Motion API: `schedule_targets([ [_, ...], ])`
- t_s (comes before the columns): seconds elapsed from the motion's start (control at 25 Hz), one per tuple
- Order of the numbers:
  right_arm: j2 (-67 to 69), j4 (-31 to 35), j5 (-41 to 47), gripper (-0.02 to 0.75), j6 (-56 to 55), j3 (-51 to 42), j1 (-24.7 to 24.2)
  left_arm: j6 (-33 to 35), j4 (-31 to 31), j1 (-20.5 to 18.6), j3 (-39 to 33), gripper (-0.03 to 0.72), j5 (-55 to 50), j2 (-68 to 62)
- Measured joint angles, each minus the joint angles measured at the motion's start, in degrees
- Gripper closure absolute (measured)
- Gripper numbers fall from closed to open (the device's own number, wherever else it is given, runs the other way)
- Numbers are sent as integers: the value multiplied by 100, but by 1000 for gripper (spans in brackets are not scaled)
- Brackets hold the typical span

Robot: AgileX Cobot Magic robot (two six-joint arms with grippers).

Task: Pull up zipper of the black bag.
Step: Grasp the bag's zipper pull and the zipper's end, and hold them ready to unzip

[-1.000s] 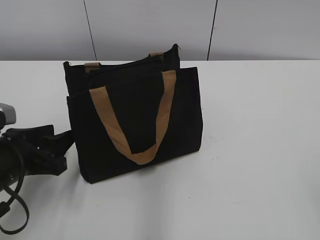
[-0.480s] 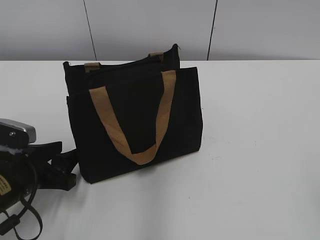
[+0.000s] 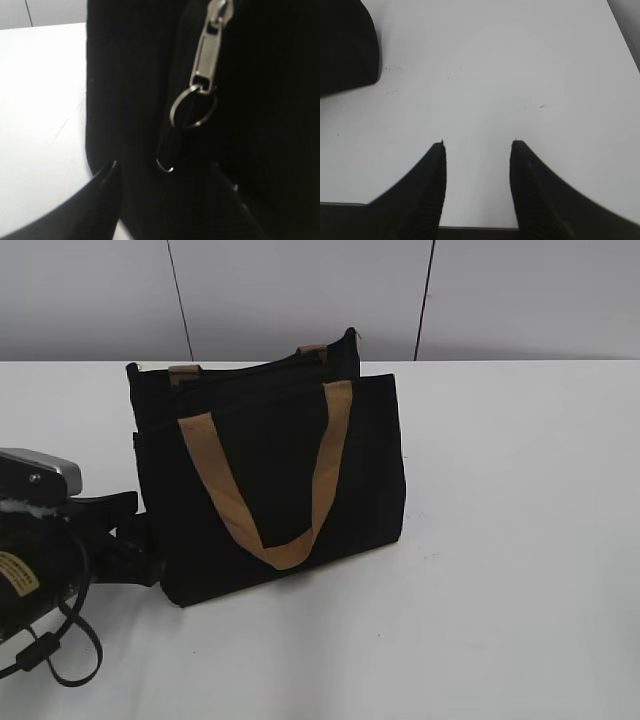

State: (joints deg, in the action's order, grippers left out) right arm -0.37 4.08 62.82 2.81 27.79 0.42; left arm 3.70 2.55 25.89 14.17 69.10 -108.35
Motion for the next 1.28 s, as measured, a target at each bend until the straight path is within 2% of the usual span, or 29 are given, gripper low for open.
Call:
schedule_targets([
  [0.36, 0, 0, 0, 404, 0, 0, 0, 0, -460, -177, 485, 276, -121, -6],
  [0.68, 0, 0, 0, 404, 0, 0, 0, 0, -719, -286, 533, 302, -400, -11],
  [0.96, 0, 0, 0, 404, 0, 0, 0, 0, -770, -286, 533, 358, -412, -129],
  [1.28, 0, 0, 0, 404, 0, 0, 0, 0, -788, -286, 533, 477, -318, -129],
])
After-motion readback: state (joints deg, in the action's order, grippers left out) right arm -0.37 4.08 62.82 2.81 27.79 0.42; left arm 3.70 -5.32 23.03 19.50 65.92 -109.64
